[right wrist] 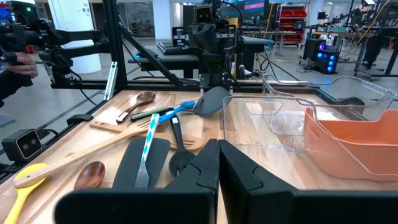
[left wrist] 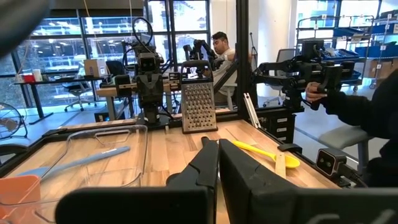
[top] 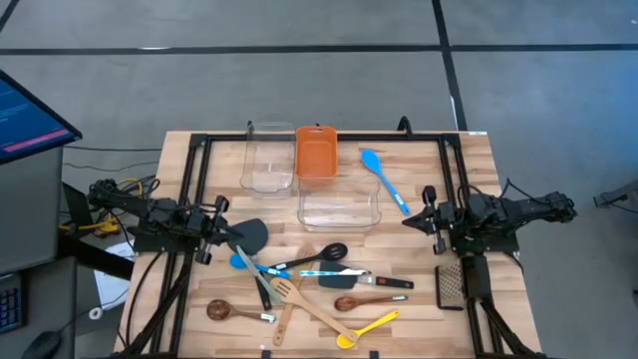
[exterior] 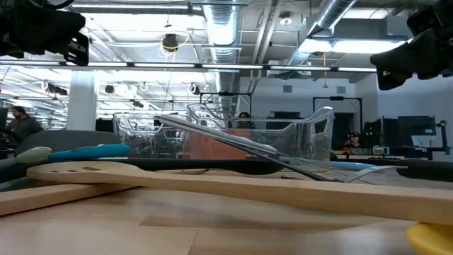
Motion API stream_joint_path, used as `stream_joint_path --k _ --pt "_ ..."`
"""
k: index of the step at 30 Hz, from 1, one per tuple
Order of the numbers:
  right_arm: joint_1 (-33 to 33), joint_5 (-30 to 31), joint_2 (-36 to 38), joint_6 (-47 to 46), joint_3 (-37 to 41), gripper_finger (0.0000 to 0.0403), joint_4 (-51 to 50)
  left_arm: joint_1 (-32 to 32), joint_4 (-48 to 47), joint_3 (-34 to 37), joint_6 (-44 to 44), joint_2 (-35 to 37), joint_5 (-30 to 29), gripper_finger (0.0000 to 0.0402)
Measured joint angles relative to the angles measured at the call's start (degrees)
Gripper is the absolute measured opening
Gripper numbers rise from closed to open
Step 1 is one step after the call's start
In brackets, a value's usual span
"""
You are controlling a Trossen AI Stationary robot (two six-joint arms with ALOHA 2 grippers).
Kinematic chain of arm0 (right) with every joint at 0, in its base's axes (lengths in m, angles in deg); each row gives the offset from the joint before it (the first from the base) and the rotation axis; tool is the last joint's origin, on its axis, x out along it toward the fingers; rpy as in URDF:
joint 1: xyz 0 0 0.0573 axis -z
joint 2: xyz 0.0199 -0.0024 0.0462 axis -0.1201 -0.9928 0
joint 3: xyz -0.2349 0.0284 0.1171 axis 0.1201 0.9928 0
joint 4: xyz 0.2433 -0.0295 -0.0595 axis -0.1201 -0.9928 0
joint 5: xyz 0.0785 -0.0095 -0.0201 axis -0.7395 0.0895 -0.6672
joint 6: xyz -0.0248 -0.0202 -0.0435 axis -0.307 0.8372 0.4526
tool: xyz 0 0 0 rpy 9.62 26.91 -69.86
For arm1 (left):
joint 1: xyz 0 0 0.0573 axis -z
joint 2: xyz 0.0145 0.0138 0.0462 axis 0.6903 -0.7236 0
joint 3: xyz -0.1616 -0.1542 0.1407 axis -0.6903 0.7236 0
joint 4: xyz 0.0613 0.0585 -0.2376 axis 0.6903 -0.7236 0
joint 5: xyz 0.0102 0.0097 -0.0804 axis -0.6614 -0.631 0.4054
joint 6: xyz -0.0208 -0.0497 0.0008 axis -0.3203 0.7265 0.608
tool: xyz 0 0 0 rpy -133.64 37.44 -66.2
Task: Pick & Place Kitchen Items
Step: Put the top blue serving spoon into the top transparent bin
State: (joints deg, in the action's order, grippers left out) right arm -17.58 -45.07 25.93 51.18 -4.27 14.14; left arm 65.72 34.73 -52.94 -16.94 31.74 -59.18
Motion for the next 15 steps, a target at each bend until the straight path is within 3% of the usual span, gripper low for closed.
stream_joint_path --k 15 --pt "0.0 0.0 0.0 0.0 0.0 0.0 0.0 0.0 0.5 0.0 -0.2 0.0 -0.1 0.0003"
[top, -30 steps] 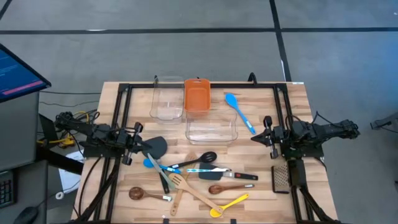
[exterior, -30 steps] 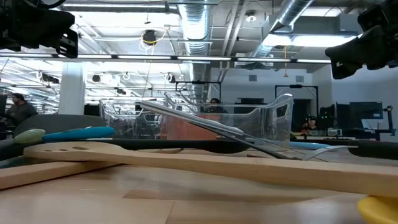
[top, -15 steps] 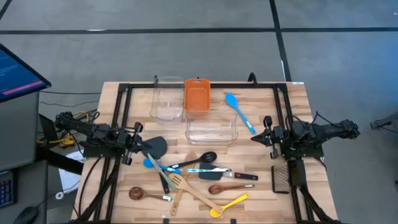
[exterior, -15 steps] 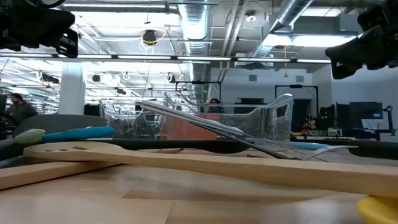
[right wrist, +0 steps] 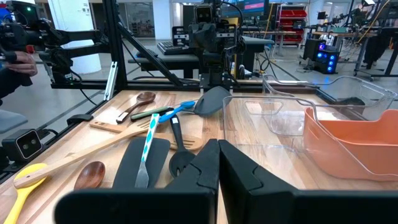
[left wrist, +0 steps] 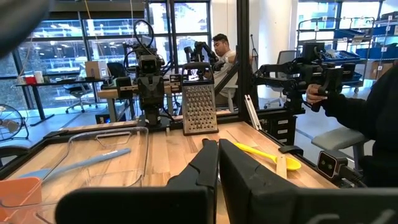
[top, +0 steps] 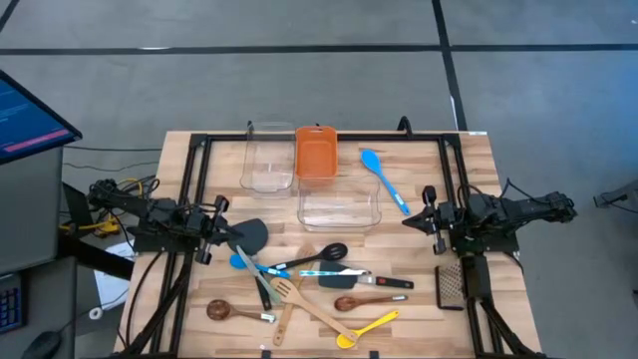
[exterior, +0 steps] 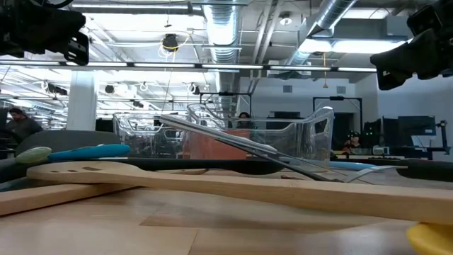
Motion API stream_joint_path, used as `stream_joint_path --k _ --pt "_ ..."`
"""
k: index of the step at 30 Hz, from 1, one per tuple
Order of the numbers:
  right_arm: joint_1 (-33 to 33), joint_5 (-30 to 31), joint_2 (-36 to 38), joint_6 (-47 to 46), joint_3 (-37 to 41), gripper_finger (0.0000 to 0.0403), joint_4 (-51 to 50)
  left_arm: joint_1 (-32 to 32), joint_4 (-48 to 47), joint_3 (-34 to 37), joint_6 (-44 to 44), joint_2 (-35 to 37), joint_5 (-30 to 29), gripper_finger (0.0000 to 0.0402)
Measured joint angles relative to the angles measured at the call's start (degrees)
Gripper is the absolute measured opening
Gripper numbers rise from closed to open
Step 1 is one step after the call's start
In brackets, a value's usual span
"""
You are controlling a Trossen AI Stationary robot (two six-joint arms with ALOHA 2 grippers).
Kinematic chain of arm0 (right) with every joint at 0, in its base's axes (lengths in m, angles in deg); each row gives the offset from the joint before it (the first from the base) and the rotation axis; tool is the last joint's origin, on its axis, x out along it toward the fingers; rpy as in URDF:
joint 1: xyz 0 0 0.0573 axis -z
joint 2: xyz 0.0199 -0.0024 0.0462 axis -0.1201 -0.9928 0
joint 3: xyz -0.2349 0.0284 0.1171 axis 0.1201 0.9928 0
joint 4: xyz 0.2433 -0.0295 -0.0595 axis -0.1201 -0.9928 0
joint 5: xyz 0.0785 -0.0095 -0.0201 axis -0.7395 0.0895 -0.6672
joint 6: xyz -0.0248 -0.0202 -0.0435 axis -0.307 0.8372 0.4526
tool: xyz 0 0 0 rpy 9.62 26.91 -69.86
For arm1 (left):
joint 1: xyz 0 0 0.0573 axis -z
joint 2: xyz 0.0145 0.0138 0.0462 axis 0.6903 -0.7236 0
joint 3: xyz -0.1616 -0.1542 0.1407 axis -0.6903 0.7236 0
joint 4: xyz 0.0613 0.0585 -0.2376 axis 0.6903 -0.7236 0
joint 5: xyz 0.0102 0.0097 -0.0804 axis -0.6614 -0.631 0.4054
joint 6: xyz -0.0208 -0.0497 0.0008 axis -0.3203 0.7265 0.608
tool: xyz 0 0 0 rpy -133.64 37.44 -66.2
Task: Pick & Place Kitchen Items
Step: Put the top blue serving spoon into the top transparent bin
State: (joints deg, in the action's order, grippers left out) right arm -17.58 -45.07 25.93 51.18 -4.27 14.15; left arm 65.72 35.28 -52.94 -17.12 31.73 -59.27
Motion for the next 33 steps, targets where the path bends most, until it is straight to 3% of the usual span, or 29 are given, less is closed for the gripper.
stream_joint_path --k 33 --pt "0.0 0.0 0.0 0.0 0.0 0.0 0.0 0.0 1.0 0.0 0.2 0.0 0.2 0.0003"
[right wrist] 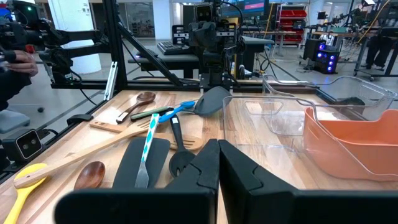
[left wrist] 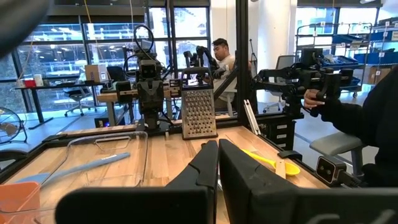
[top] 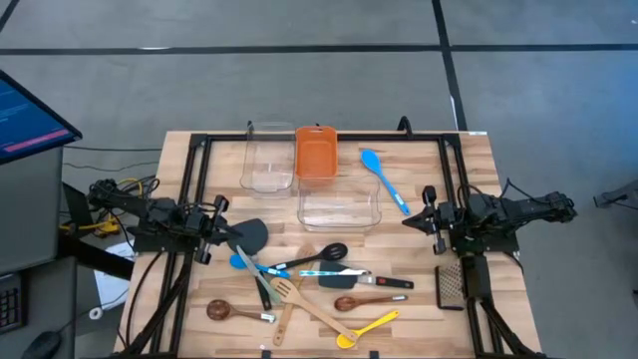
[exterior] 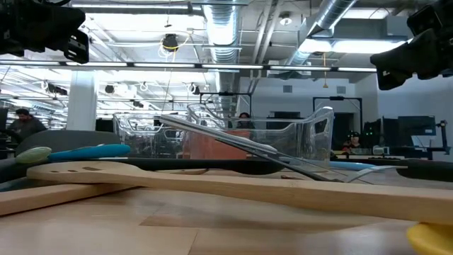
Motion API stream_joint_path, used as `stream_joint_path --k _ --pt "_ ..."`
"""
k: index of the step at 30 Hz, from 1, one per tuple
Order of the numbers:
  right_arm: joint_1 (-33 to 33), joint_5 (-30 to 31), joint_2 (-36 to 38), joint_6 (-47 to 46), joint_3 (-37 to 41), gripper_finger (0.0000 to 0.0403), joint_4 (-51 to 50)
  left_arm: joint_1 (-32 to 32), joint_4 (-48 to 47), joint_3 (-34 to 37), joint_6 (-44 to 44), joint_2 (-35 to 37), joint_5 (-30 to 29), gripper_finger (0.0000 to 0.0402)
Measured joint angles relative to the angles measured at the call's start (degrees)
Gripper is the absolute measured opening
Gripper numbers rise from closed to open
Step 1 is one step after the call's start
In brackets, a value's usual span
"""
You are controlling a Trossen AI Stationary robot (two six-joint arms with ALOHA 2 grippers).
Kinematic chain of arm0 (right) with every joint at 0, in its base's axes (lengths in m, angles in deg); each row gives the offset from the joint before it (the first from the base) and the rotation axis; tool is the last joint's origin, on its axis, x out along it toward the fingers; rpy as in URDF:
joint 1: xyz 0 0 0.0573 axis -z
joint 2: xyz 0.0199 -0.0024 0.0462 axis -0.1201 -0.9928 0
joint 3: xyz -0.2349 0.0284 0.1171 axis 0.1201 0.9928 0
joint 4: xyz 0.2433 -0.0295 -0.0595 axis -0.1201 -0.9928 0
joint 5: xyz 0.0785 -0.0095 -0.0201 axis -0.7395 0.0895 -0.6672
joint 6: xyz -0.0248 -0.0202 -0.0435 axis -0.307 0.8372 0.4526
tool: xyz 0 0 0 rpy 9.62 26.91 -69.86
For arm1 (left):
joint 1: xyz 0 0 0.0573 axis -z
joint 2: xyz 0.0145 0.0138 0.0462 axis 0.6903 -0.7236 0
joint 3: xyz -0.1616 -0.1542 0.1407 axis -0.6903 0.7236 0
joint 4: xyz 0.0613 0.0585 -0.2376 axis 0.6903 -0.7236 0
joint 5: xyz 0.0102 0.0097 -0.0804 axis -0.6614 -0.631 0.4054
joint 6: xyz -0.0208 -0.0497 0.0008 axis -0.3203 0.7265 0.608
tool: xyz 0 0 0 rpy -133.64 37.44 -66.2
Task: Pick & Place Kitchen Items
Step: Put the top blue serving spoon into the top transparent bin
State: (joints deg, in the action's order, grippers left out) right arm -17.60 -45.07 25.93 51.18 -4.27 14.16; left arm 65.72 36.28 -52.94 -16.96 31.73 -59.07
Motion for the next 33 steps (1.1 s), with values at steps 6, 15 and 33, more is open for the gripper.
stream_joint_path --k 6,15,33 --pt "0.0 0.0 0.0 0.0 0.0 0.0 0.0 0.0 0.0 0.0 0.0 0.0 0.0 0.0003" --pt "0.0 0.0 0.0 0.0 0.0 0.0 0.0 0.0 0.2 0.0 0.0 0.0 -0.2 0.0003" --pt "0.0 0.0 0.0 0.0 0.0 0.0 0.0 0.0 0.7 0.0 0.0 0.0 -0.1 0.0003"
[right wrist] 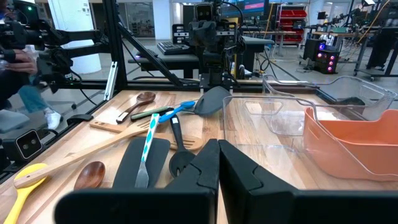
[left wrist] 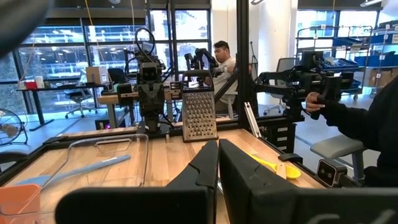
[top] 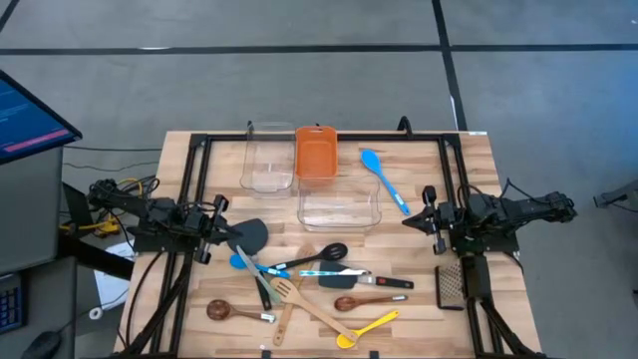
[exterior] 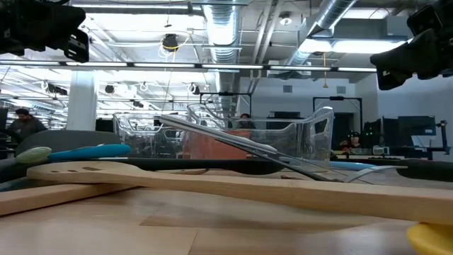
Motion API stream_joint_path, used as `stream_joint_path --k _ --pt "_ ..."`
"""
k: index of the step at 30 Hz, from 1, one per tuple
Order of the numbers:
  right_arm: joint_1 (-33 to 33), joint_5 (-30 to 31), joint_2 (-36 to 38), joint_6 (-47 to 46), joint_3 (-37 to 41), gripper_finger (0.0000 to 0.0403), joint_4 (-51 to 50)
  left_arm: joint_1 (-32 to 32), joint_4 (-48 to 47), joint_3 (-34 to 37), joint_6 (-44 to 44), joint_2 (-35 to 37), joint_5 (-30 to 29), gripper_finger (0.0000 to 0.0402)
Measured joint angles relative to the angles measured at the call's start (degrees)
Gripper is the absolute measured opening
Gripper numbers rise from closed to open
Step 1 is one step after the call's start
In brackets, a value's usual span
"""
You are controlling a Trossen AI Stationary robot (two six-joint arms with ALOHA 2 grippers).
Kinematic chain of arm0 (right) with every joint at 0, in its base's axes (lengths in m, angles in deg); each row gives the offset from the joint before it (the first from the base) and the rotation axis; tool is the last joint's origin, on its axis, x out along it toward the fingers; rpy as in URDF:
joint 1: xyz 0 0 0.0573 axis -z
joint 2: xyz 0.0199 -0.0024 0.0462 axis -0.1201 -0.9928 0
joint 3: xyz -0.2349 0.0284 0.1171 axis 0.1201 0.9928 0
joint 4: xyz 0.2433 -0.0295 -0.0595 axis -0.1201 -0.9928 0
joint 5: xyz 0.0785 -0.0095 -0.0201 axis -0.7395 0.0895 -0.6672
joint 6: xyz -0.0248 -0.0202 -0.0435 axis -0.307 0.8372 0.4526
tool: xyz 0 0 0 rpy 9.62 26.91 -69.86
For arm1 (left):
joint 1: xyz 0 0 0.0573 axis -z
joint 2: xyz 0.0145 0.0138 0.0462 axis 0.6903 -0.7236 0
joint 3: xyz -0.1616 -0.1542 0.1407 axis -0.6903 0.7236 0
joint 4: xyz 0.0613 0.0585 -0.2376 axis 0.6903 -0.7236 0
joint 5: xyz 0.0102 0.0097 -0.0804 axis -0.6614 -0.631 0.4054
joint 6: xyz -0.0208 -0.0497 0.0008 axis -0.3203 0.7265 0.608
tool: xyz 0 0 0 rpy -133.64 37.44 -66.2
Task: Pick & Place Kitchen Items
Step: Put the top blue serving spoon into the top transparent bin
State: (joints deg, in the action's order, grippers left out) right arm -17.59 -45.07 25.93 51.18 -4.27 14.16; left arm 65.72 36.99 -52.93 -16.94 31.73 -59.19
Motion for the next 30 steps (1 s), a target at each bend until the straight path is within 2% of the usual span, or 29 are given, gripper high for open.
stream_joint_path --k 8,17,24,30 --pt "0.0 0.0 0.0 0.1 0.0 0.0 0.3 0.0 1.6 0.0 -2.0 0.0 0.2 0.0003" --pt "0.0 0.1 0.0 0.0 0.3 0.0 5.5 0.0 11.0 0.0 -2.2 0.0 0.1 0.0003" --pt "0.0 0.5 0.0 0.0 0.2 0.0 8.7 0.0 13.2 0.0 -5.7 0.0 -7.4 0.0003" --pt "0.0 6.6 0.0 0.0 0.2 0.0 10.4 0.0 13.9 0.0 -6.7 0.0 -11.3 0.0003"
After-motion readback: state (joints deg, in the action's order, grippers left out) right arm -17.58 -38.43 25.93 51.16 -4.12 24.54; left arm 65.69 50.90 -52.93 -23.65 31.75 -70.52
